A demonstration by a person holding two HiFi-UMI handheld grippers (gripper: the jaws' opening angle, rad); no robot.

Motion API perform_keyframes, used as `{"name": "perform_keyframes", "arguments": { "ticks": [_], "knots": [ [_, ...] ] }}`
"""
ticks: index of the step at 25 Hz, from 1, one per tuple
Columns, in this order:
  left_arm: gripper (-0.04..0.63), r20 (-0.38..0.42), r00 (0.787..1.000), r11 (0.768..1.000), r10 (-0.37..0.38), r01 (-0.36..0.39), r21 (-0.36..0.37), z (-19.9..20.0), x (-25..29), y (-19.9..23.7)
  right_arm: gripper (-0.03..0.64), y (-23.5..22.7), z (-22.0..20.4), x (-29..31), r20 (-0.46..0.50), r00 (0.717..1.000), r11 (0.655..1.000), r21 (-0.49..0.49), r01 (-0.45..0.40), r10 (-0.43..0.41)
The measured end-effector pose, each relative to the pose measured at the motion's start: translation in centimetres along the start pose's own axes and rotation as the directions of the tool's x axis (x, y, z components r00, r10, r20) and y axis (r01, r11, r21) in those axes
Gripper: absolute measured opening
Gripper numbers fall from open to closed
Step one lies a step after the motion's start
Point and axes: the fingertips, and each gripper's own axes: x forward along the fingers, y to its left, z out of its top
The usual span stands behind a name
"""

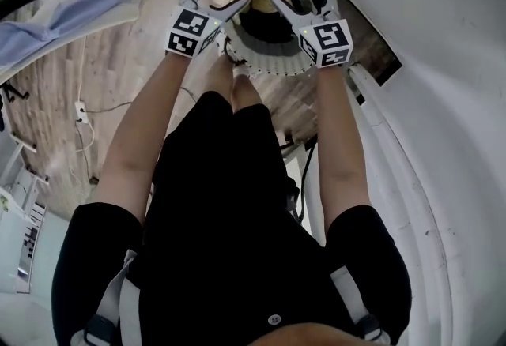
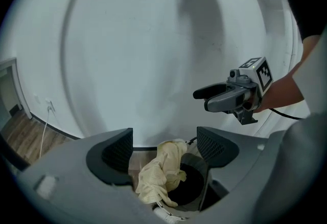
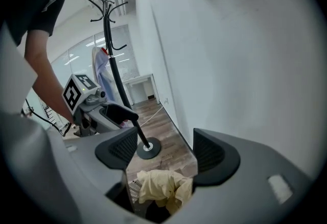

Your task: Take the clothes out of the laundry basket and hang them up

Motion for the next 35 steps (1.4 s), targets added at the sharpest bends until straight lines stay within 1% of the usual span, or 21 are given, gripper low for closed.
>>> {"name": "perform_keyframes", "arguments": {
  "ticks": [3,5,8,10,13,15,18,20,22,28,32,34,35],
  "knots": [
    [0.391,-0.046,0.999,1.0,0.005,-0.006,-0.026,-3.1,3.1,1.8,0.337,-0.8,-3.7,3.5,-0.044,0.998,0.999,0.002,-0.041,0.041],
    [0.388,-0.083,0.997,0.999,-0.005,0.002,-0.037,-5.1,5.0,2.4,0.336,-1.4,-6.7,5.3,-0.096,0.993,0.998,0.001,-0.063,0.063],
    [0.387,-0.152,0.988,0.999,-0.028,0.025,-0.02,-8.1,7.8,3.0,0.33,-2.4,-11.0,7.6,-0.198,0.976,0.995,-0.012,-0.1,0.095],
    [0.387,-0.212,0.977,0.999,-0.035,0.035,-0.004,-10.3,9.3,3.5,0.328,-2.9,-13.5,9.0,-0.265,0.957,0.992,-0.009,-0.126,0.119],
    [0.385,-0.31,0.95,0.999,-0.03,0.032,0.002,-13.5,10.9,4.3,0.328,-3.8,-16.2,10.9,-0.356,0.925,0.989,-0.01,-0.147,0.134],
    [0.385,-0.363,0.931,0.999,-0.042,0.04,-0.011,-15.1,11.8,4.5,0.328,-4.4,-17.4,11.8,-0.411,0.902,0.989,-0.013,-0.149,0.13],
    [0.383,-0.425,0.903,0.998,-0.061,0.06,-0.016,-16.5,13.3,4.3,0.328,-5.5,-19.6,12.8,-0.483,0.867,0.989,-0.024,-0.149,0.119],
    [0.383,-0.459,0.886,0.997,-0.066,0.07,-0.008,-17.2,14.5,4.5,0.328,-6.0,-21.1,13.5,-0.53,0.84,0.987,-0.03,-0.156,0.117],
    [0.377,-0.489,0.869,0.996,-0.082,0.085,-0.014,-17.9,15.6,4.6,0.328,-6.3,-22.5,14.1,-0.571,0.812,0.986,-0.031,-0.165,0.118],
    [0.347,-0.566,0.813,0.99,-0.137,0.128,-0.056,-20.8,18.1,4.5,0.325,-7.1,-25.5,15.4,-0.635,0.766,0.982,-0.063,-0.177,0.097],
    [0.328,-0.624,0.765,0.986,-0.157,0.155,-0.059,-22.7,18.8,4.7,0.31,-7.5,-27.0,16.5,-0.681,0.727,0.972,-0.098,-0.214,0.091],
    [0.305,-0.649,0.744,0.986,-0.158,0.16,-0.057,-23.4,18.8,5.0,0.287,-7.4,-27.4,16.8,-0.703,0.706,0.967,-0.109,-0.231,0.089],
    [0.271,-0.657,0.737,0.985,-0.16,0.161,-0.059,-23.7,18.8,5.0,0.277,-7.5,-27.6,16.8,-0.715,0.694,0.965,-0.115,-0.235,0.084]
  ]
}}
